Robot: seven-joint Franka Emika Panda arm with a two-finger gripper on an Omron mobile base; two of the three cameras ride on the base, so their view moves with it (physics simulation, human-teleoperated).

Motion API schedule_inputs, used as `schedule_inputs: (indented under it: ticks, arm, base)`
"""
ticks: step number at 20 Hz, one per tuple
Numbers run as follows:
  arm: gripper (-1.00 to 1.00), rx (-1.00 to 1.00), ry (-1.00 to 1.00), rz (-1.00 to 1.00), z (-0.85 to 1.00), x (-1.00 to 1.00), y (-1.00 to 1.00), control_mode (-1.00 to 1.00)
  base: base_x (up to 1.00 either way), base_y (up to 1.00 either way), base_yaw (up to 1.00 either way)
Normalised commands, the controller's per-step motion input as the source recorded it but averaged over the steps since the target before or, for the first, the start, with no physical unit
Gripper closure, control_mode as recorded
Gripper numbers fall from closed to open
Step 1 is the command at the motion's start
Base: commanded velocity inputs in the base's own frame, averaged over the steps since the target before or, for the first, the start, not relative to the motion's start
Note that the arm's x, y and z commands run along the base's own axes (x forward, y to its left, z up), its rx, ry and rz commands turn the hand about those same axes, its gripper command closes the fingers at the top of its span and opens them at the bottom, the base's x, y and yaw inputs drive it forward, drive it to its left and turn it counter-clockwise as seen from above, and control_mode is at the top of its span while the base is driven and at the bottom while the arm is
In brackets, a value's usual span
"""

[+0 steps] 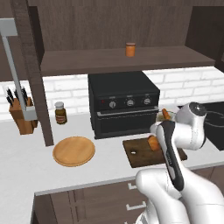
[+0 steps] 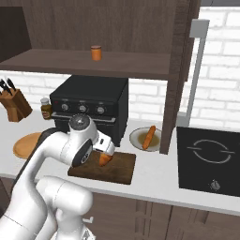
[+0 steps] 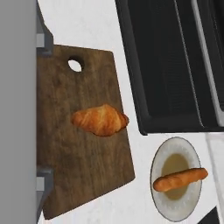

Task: From the different types of pastries on the counter, select a croissant and place it on the cutting board. Then retrieve a jar of jam from the cabinet and place it alongside the croissant on the cutting board.

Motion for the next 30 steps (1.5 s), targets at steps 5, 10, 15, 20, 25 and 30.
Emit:
schedule_inputs:
  ticks: [5, 10, 15, 20, 25, 30]
  arm:
    - [-1.0, 0.0, -0.26, 0.02, 0.74, -0.18, 0.03, -1.0]
    - [-1.0, -0.03, -0.26, 0.04, 0.78, -0.2, 0.01, -1.0]
    - [-1.0, -0.02, -0.29, 0.04, 0.7, -0.39, 0.02, -1.0]
    - [-1.0, 0.0, -0.08, 0.01, 0.07, -0.1, 0.0, -1.0]
    - [-1.0, -0.01, -0.05, 0.05, 0.81, 0.0, 0.22, -1.0]
    - [-1.0, -0.05, -0.07, 0.01, 0.98, 0.0, 0.27, -1.0]
  base:
    - [0.0, 0.0, 0.0]
    - [0.0, 0.0, 0.0]
    - [0.0, 0.0, 0.0]
    - [0.0, 0.0, 0.0]
    - [0.0, 0.0, 0.0]
    - [0.0, 0.0, 0.0]
